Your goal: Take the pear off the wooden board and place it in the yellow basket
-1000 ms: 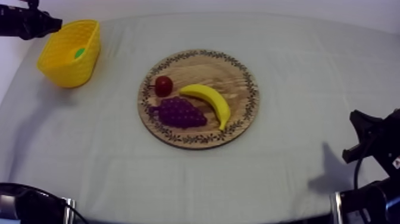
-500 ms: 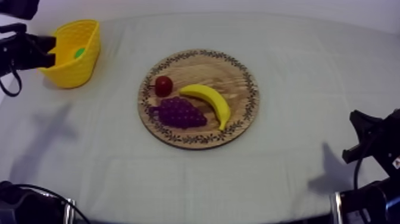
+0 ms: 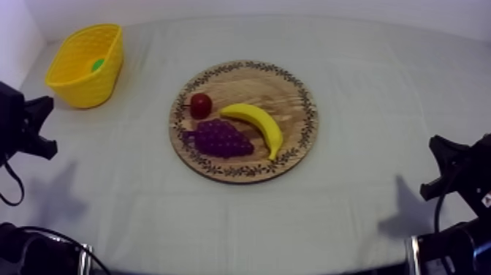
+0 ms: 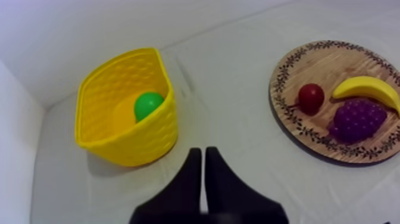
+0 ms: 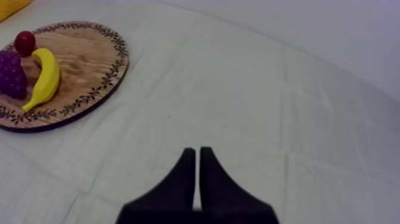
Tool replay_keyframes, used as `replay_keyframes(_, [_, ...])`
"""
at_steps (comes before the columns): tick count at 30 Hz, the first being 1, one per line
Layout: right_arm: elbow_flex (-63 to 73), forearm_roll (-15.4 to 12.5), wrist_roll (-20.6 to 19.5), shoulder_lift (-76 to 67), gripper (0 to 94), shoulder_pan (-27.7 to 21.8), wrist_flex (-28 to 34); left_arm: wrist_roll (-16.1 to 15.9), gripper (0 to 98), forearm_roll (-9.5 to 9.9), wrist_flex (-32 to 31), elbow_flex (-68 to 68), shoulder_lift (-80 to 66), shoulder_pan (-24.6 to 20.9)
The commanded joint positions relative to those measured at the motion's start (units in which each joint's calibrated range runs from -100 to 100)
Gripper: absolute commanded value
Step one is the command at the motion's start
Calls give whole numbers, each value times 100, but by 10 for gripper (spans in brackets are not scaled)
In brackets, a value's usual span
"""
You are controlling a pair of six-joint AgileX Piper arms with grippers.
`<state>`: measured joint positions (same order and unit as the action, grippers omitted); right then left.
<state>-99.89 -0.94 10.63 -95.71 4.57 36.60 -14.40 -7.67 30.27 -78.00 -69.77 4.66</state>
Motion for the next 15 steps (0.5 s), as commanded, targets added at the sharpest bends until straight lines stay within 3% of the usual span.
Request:
replay_keyframes(1, [0, -1, 4, -4, 4, 3, 1, -13, 0, -5, 56, -556, -889, -46])
replay_keyframes(12, [0, -1, 4, -4, 4, 3, 1, -158, 0, 44, 775, -1437, -2554, -215])
replay_keyframes(15, [0, -1, 4, -4, 4, 3, 1, -72, 0, 93, 854, -1714, -2837, -276])
